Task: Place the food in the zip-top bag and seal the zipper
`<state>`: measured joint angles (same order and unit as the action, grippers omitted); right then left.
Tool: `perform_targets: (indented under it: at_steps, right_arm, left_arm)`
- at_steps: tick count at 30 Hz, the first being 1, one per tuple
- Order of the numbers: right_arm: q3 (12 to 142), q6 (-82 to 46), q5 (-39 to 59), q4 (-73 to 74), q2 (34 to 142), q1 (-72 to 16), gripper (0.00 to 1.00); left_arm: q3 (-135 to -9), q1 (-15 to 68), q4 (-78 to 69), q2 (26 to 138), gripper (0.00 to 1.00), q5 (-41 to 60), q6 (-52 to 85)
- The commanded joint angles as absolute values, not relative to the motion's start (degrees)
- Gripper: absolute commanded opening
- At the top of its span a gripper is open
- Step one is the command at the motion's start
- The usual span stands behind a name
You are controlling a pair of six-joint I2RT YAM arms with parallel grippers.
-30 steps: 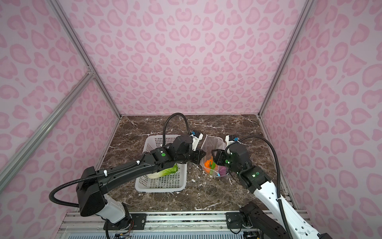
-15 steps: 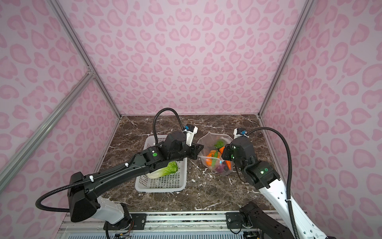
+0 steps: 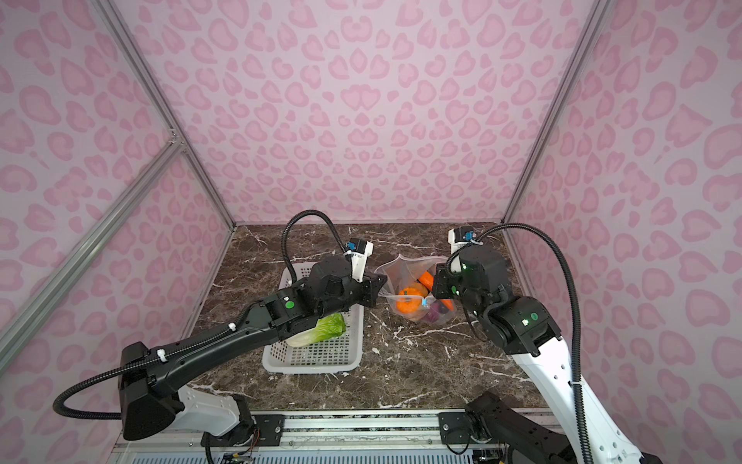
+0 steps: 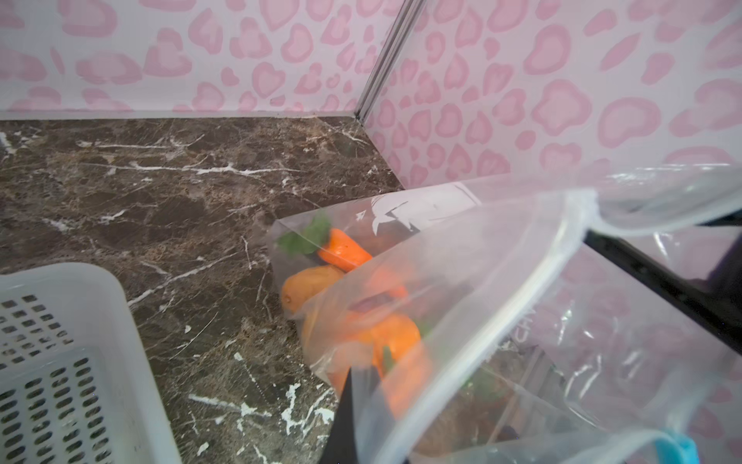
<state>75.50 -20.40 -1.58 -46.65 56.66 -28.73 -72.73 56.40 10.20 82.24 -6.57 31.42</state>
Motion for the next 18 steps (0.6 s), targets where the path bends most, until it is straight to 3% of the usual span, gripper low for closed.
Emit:
perform_targets:
  at_steps: [1, 8, 18]
  right_arm:
    - [76.0, -20.4, 2.9, -48.7, 59.1, -28.7, 0.0]
    - [74.9, -22.5, -13.6, -53.9, 60.5, -29.6, 0.0]
    - [69.1, -22.9, -9.3, -49.2, 63.4, -30.5, 0.0]
  left_arm:
    - [-71.6, 56.3, 10.3, 83.7, 0.03, -11.2, 31.9]
    - [-69.9, 55.5, 11.0, 86.8, 0.03, -12.0, 32.5]
    - [-69.0, 53.9, 11.7, 87.7, 0.03, -10.0, 34.5]
